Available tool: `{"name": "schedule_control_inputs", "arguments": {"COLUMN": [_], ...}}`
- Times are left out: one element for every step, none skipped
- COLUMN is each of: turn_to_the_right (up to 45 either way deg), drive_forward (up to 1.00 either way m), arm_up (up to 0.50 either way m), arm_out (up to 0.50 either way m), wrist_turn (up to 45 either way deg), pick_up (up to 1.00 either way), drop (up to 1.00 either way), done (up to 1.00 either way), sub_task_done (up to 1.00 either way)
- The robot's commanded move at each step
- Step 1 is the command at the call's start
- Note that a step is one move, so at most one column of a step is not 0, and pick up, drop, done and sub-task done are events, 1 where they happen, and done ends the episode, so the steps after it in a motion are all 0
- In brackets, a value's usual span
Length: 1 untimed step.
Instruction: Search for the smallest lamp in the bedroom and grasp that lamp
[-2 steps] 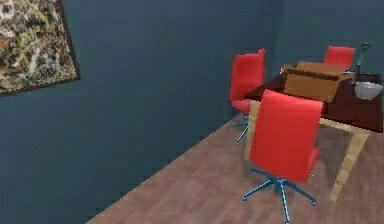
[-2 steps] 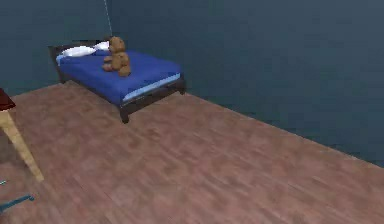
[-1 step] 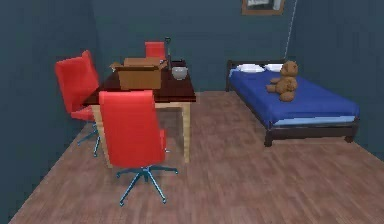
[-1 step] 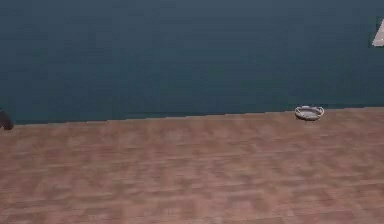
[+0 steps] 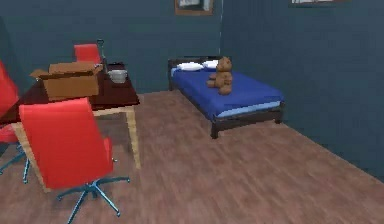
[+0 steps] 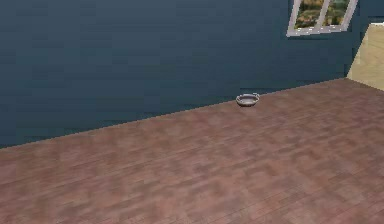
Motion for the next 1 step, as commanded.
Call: {"name": "schedule_control_inputs", "arguments": {"turn_to_the_right": [0.0], "drive_forward": [1.00], "arm_up": [0.00], "arm_out": [0.00], "wrist_turn": [0.0], "pick_up": [0.00], "drop": [0.00], "done": [0.00], "sub_task_done": [0.00]}}
